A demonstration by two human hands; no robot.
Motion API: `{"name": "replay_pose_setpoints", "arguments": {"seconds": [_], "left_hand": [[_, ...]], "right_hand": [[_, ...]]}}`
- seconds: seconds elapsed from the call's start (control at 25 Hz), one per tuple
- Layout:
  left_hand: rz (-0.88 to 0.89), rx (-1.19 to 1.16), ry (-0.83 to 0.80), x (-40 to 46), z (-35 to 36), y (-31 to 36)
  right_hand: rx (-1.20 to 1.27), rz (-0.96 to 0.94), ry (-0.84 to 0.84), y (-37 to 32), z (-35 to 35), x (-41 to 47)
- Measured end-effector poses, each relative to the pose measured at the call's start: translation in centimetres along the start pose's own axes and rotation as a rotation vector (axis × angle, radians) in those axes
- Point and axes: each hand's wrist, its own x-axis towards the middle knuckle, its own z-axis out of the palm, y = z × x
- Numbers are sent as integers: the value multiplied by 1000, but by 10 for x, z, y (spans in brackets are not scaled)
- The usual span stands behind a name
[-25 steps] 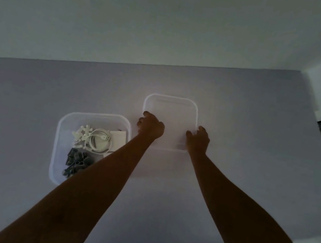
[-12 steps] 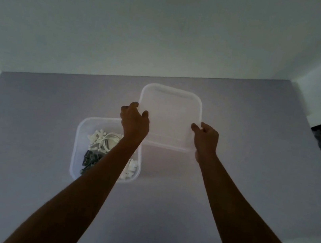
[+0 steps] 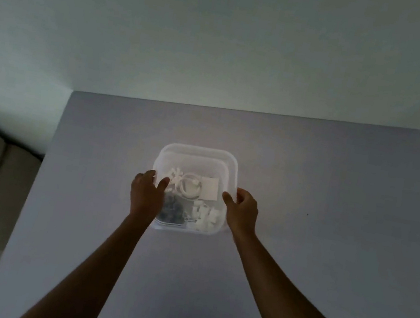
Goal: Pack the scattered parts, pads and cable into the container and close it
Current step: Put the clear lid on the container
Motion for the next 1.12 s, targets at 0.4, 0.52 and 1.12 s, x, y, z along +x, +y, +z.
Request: {"name": "replay_pose_setpoints", "arguments": {"seconds": [0.4, 0.52, 1.12], "left_hand": [[-55, -58, -15, -4, 2, -17], [-67, -19, -32, 3, 3, -26], [-176, -164, -141, 40, 22, -15]], "right_hand": [[-98, -15, 20, 14, 23, -10], [-109, -27, 16, 14, 29, -11], [-60, 29, 8, 11, 27, 21]]}}
